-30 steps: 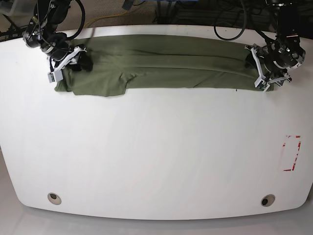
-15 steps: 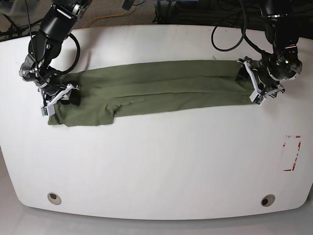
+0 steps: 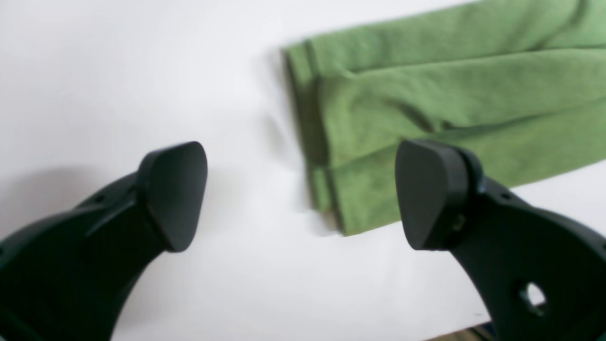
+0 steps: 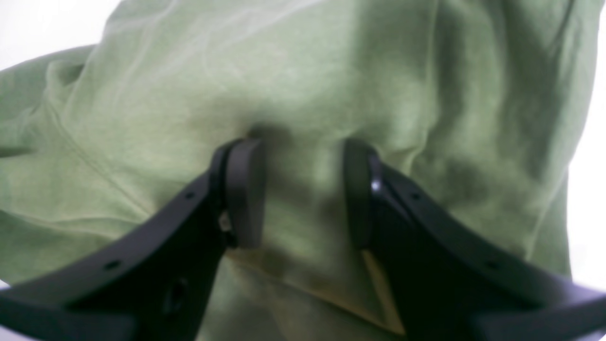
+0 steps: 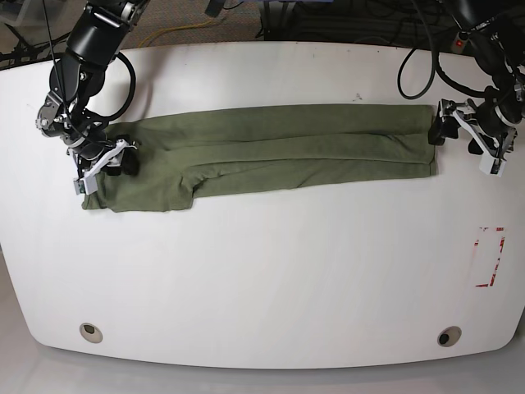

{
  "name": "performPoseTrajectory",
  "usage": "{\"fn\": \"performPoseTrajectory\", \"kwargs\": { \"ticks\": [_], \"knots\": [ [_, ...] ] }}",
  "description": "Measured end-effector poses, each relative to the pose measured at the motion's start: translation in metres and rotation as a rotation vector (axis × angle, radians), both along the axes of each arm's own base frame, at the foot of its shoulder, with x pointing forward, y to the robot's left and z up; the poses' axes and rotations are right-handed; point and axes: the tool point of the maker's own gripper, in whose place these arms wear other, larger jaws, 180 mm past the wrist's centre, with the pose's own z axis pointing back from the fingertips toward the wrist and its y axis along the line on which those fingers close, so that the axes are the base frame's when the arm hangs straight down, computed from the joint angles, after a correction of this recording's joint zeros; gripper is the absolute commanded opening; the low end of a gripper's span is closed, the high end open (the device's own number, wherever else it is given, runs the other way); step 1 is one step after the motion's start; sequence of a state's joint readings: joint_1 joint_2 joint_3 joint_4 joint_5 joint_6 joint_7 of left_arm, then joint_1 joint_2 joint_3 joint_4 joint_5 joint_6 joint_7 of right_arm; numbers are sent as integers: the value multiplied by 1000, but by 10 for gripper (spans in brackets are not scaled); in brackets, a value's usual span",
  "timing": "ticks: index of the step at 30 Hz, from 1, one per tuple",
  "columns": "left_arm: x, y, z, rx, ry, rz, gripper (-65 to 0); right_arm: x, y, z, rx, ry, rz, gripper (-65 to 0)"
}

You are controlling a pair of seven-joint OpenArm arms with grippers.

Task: Fold the T-shirt properly
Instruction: 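Grasp the folded strip's ends with both grippers, then fold the strip end with the left gripper toward the right gripper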

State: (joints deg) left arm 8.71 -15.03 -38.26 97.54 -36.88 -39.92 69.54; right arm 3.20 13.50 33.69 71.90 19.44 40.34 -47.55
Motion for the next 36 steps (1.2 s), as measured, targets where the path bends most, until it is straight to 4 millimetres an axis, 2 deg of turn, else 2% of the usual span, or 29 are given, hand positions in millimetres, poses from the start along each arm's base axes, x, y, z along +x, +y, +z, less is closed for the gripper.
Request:
{"fn": "performPoseTrajectory", "kwargs": {
  "ticks": [6,10,19,21,25,26,28,33,36],
  "knots": [
    [-7,-8,-29,-137,52,37,-63,-2,0,-1,2,2,1,-393],
    [-9,-24,-50,-230,73,65,-63,-4,0,-2,4,0,0,-393],
    [19,-47,-52,-339,11,60,-79,-5,0,-2,9,-5,-3,-395],
    [29,-54,-53,-384,-1,63,-140,-5,0,-2,11,-7,-4,-395],
    [35,-60,-58,-418,9,69,-388,-5,1,-2,14,-8,-5,-395],
    [34,-59,-60,-418,15,71,-474,-5,1,-2,14,-8,-5,-395],
    [31,-60,-63,-421,28,73,-576,-5,1,-2,14,-6,-6,-395],
    [27,-60,-64,-387,48,59,-600,-7,2,-3,19,-8,-7,-395],
    [26,-60,-53,-330,36,32,-600,-9,3,-1,8,-10,0,-395]
  ]
}}
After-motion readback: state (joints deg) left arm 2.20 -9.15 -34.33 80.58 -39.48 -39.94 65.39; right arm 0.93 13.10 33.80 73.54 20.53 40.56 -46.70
